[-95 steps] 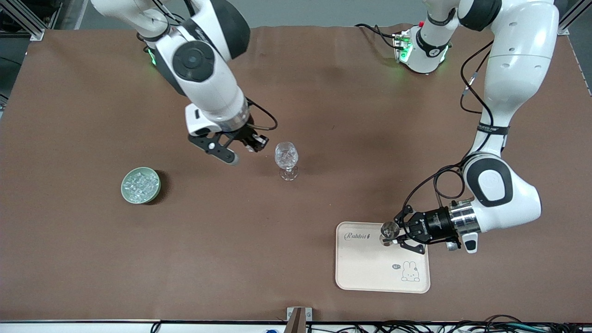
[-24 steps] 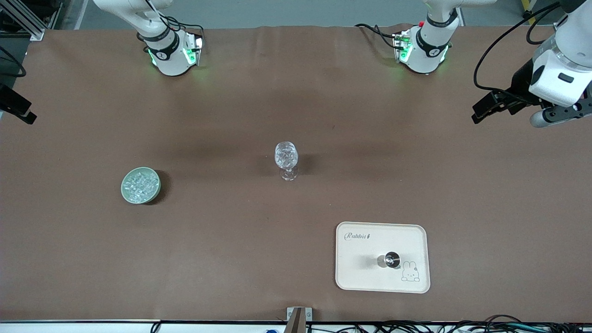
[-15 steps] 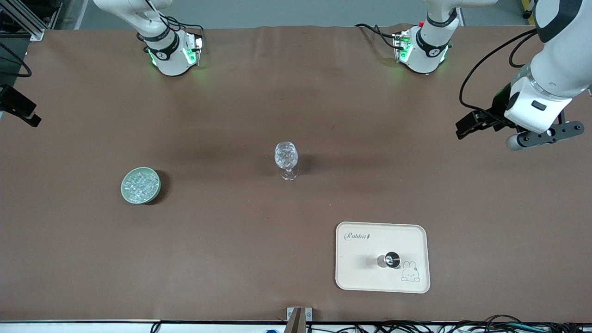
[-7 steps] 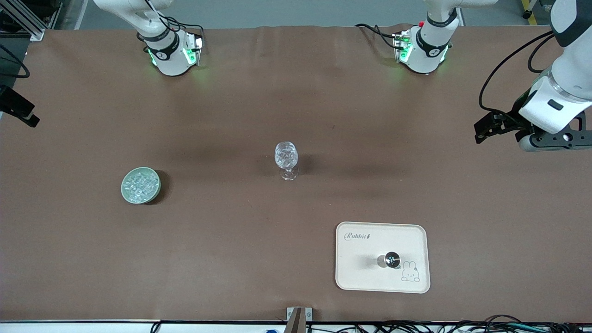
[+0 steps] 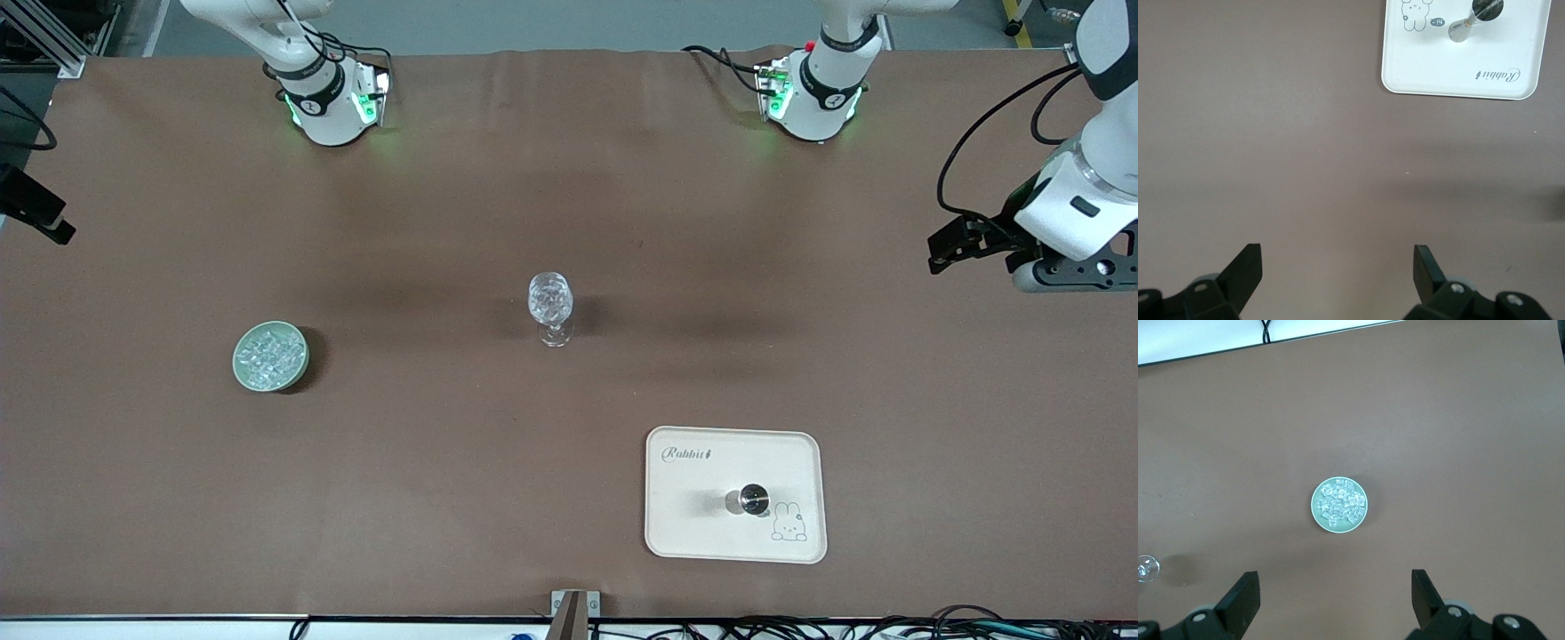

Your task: Pour wine and add ice with both arms

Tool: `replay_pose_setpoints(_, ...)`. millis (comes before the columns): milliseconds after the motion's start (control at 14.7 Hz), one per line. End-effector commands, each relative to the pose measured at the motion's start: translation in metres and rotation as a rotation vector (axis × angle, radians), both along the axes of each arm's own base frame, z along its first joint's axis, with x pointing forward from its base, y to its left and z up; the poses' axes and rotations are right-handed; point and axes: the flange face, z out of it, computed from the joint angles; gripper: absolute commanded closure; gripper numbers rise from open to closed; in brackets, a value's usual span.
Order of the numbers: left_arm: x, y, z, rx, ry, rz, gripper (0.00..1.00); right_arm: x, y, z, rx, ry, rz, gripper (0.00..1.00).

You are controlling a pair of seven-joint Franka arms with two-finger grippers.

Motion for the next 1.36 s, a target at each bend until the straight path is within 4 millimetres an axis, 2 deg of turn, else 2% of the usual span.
replay_pose_setpoints(0, -0.004, -0.024, -0.004, 0.005, -0.018, 0.018, 0.0, -0.004, 0.002, 0.001, 0.02, -0.009, 0.003, 0.0)
replay_pose_setpoints(477, -0.001, -0.028, 0.004, 0.005, -0.048, 0.018, 0.0, -0.004, 0.002, 0.001, 0.02, -0.009, 0.003, 0.0)
replay_pose_setpoints(682, 0.003, -0.028, 0.029, 0.0, -0.084, 0.016, 0.0, -0.005, 0.002, 0.001, 0.02, -0.007, 0.003, 0.0)
replay_pose_setpoints(818, -0.003, -0.027, 0.041, 0.0, -0.043, 0.017, 0.0, -0.005, 0.002, 0.001, 0.02, -0.007, 0.003, 0.0)
replay_pose_setpoints(1023, -0.018, -0.023, 0.044, 0.006, 0.01, 0.016, 0.0, -0.005, 0.002, 0.001, 0.02, -0.007, 0.003, 0.0)
replay_pose_setpoints(1295, -0.02, -0.023, 0.046, 0.006, 0.009, 0.028, 0.0, -0.005, 0.002, 0.001, 0.02, -0.007, 0.003, 0.0)
